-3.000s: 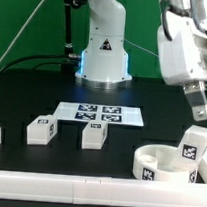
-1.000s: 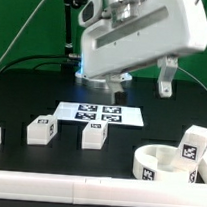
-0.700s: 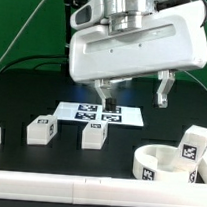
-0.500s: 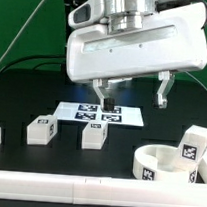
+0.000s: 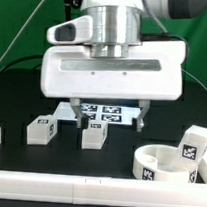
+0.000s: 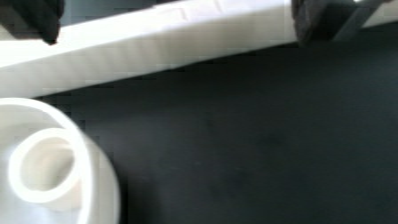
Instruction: Assemble stool
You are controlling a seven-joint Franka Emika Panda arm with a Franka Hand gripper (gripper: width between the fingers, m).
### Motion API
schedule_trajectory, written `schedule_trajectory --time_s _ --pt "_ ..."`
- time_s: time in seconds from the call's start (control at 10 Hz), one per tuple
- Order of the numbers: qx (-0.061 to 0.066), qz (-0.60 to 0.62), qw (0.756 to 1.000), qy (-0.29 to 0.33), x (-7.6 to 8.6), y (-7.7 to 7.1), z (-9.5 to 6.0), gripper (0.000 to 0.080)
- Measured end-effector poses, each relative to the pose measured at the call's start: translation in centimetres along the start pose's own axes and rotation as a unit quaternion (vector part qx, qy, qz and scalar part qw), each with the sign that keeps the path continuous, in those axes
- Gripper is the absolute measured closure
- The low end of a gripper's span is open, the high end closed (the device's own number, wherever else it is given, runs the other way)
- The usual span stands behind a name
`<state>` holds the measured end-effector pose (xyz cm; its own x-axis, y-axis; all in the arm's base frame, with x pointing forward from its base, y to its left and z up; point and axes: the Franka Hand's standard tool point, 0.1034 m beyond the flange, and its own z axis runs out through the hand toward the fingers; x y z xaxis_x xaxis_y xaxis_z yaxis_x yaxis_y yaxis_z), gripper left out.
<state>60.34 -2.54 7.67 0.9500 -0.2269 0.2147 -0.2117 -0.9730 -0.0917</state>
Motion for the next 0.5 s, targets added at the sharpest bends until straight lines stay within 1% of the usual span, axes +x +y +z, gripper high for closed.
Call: schedule_trajectory --time_s 0.1,0.2,0.3,0.4,0.5 --pt "0.003 0.002 1.000 -0.008 0.0 -0.4 0.0 0.0151" --pt "0.007 0.005 1.000 -0.025 -0.4 -0.5 0.1 0.0151" --pt "0.015 0.009 0.998 -0.068 -0.8 -0.7 0.0 0.0151" --pt "0.019 0.012 0.996 -0.086 -0.6 -0.4 0.1 0.0151" --pt "0.026 0.018 0.987 -0.157 -2.0 0.7 0.4 0.0151"
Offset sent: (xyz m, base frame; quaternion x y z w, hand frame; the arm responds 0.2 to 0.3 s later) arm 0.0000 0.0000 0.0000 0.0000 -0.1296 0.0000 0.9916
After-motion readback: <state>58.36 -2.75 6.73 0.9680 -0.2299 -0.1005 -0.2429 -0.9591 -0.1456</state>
